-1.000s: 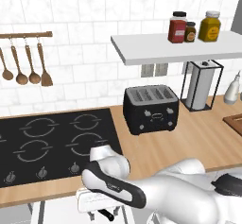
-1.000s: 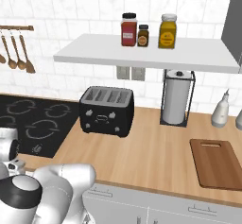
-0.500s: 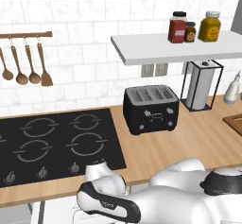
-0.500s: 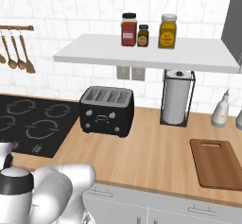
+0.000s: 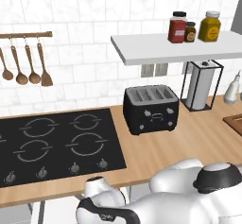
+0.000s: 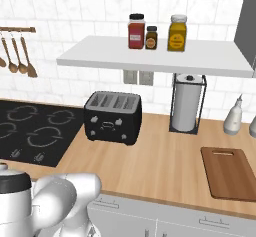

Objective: Pick up the knife from the drawer and place it on the cutting board. Then place the meat from the plate to the cutting board.

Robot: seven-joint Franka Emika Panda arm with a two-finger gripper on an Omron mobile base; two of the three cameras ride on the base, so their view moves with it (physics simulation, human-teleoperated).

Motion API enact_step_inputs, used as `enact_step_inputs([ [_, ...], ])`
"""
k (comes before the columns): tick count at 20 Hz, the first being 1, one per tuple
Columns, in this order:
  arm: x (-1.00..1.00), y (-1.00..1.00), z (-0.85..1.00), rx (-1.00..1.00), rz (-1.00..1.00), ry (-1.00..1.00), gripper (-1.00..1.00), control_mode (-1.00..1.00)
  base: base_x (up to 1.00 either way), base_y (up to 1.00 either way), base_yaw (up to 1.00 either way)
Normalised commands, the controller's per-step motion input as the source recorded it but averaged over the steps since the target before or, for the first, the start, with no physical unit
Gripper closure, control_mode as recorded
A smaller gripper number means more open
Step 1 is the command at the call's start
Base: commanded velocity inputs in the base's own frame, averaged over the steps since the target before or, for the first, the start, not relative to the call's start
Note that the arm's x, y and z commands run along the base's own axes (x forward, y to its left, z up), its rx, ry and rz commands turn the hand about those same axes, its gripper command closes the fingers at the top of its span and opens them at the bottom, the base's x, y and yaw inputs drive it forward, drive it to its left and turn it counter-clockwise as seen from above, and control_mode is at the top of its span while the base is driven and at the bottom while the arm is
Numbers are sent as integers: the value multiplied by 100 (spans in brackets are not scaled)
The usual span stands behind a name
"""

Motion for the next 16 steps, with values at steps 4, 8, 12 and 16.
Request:
enact_step_inputs([
  [4,-87,1,-4,0,9,7,-100,-100,0,0,0],
  [8,-100,2,0,0,10,3,-100,-100,0,0,0],
  [12,-80,2,2,0,11,0,-100,-100,0,0,0],
  [16,49,0,32,0,11,-22,-100,-100,0,0,0],
])
